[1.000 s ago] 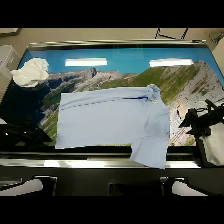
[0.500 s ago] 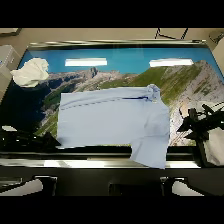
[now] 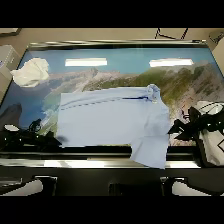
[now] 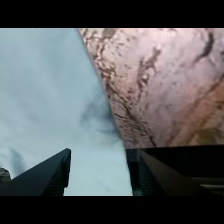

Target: Fold the clothes and pants, and hang the long-sleeved shirts on hangers.

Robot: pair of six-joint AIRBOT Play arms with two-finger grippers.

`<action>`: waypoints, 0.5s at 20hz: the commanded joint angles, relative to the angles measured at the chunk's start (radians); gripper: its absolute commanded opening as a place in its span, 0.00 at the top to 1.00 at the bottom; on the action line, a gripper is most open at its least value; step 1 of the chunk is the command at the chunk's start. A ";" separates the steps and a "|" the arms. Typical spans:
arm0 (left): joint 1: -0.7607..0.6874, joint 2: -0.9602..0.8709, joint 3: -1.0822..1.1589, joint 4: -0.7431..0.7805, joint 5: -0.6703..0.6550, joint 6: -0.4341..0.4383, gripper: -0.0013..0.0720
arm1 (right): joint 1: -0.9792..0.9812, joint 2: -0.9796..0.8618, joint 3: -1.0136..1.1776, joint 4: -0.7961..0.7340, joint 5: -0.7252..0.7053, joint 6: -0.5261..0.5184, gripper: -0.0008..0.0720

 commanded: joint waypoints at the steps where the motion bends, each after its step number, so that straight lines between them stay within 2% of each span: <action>1: -0.002 0.037 0.000 -0.005 -0.018 -0.001 0.95 | 0.018 -0.055 -0.017 0.055 -0.066 -0.039 0.31; 4: -0.002 0.057 0.000 -0.035 -0.017 0.000 0.95 | 0.018 -0.089 -0.017 0.061 -0.086 -0.017 0.32; 5: -0.002 0.057 0.000 -0.053 -0.017 0.000 0.95 | 0.018 -0.102 -0.017 0.084 -0.084 -0.017 0.39; 8: -0.002 0.059 0.018 -0.080 -0.031 0.001 0.95 | 0.018 -0.110 -0.007 0.177 -0.051 -0.028 0.93; 10: -0.002 0.088 0.105 -0.080 -0.048 0.002 0.96 | 0.018 -0.089 0.065 0.179 0.024 -0.053 0.93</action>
